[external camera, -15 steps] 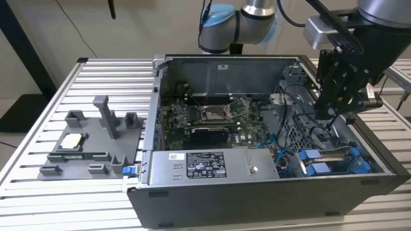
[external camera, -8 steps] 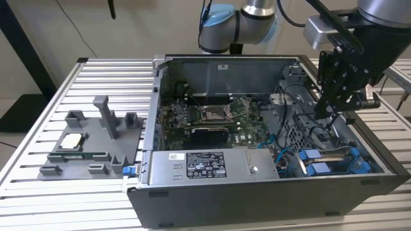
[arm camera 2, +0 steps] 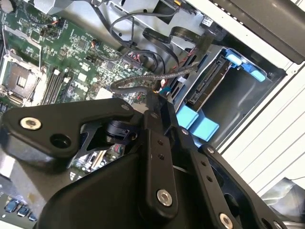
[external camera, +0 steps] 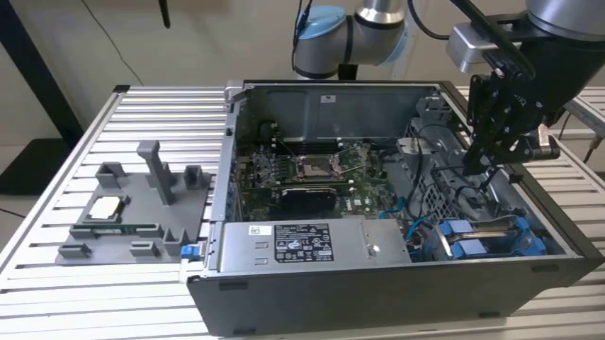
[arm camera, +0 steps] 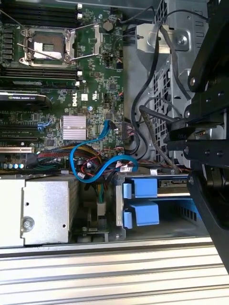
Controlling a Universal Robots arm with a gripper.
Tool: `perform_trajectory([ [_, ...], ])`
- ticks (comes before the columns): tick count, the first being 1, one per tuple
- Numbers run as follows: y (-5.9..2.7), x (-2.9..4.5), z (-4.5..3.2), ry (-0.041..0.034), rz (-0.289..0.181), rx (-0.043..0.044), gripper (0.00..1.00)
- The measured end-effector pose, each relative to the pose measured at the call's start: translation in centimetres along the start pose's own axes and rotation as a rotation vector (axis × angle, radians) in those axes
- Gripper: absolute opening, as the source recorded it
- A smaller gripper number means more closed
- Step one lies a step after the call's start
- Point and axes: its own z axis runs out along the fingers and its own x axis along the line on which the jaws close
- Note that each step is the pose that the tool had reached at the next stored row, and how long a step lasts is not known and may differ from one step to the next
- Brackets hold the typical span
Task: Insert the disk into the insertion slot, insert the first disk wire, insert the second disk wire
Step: 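Insert the first disk wire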
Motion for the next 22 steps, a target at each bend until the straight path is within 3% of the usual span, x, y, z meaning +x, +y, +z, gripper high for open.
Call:
perform_trajectory([
  [9,-0.16,0.04,0.12,0.0002,0.000,-0.0009,0.19],
  [22,-1.95,0.79,1.00,0.0053,0.001,-0.0127,0.19],
])
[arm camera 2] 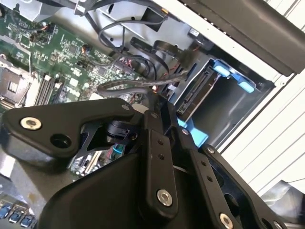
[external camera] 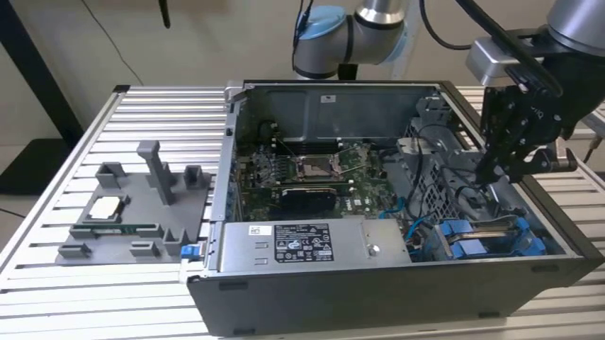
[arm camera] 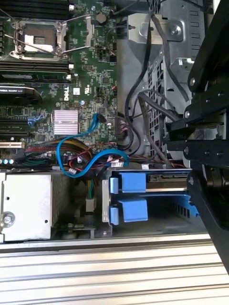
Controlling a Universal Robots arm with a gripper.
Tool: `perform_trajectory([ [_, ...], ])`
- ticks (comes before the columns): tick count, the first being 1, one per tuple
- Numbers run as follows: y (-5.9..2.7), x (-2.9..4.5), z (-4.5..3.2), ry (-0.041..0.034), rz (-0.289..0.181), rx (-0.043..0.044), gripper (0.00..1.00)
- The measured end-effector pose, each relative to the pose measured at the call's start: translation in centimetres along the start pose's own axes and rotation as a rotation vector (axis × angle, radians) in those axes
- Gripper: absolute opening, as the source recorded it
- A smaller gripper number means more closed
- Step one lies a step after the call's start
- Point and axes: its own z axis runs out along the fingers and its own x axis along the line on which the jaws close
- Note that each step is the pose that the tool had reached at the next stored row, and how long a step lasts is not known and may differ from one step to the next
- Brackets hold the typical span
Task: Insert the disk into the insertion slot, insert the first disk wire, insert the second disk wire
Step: 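Insert the first disk wire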
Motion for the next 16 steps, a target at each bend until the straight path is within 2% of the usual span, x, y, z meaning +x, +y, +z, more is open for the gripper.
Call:
perform_trajectory([
  [5,-0.71,0.40,0.33,0.0008,0.000,-0.0046,0.19],
  [12,-1.56,0.99,0.60,0.0016,0.003,-0.0271,0.19],
  [16,-1.94,1.22,0.83,0.0017,0.003,-0.0350,0.19],
])
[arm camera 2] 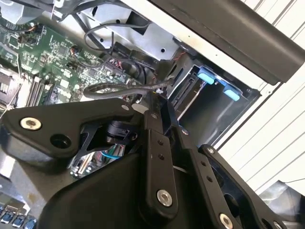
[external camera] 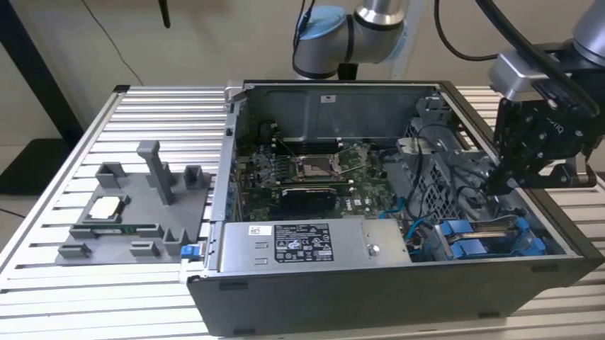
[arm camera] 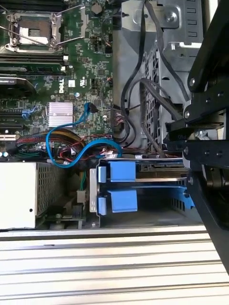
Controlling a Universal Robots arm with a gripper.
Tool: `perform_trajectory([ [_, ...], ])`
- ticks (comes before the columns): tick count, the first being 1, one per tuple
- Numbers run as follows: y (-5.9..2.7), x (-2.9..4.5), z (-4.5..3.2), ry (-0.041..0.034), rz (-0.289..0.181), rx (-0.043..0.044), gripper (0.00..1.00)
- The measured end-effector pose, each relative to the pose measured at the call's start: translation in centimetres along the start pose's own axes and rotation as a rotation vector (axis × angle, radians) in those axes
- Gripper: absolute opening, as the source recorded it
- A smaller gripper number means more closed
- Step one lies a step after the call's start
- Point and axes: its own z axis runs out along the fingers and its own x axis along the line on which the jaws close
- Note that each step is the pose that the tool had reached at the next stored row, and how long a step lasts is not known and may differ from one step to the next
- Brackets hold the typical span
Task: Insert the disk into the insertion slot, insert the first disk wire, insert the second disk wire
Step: 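Insert the first disk wire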
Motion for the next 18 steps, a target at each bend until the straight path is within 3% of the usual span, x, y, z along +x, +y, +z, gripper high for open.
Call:
perform_trajectory([
  [4,-0.46,0.21,0.19,0.0000,0.001,-0.0086,0.19],
  [18,-0.66,0.29,0.46,0.0002,0.001,-0.0098,0.19],
])
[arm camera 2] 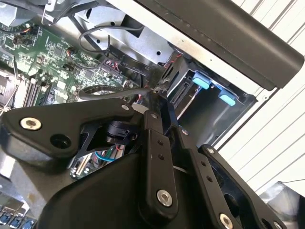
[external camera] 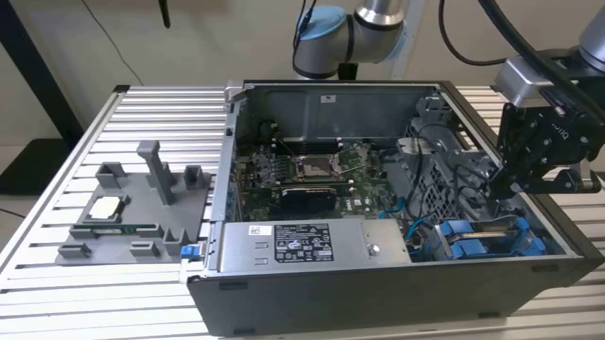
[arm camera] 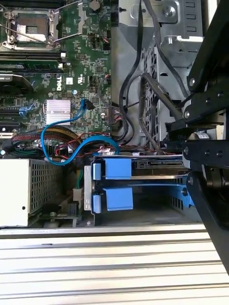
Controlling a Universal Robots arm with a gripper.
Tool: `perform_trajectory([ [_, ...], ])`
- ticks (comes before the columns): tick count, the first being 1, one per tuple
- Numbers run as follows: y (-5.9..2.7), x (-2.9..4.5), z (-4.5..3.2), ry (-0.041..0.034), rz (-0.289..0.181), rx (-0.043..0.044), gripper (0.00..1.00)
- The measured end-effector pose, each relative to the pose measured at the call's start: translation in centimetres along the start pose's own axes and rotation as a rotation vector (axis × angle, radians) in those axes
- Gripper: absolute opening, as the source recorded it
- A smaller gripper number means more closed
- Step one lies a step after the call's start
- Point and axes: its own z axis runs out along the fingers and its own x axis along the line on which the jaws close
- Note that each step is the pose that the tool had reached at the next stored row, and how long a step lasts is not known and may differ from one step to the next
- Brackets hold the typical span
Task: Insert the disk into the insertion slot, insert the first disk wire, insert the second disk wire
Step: 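Insert the first disk wire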
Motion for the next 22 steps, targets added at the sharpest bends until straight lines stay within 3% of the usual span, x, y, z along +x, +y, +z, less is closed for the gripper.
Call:
perform_trajectory([
  [13,-0.21,0.26,0.31,-0.0001,0.000,0.0001,0.19],
  [22,-0.65,1.30,0.73,0.0000,0.000,-0.0006,0.19],
])
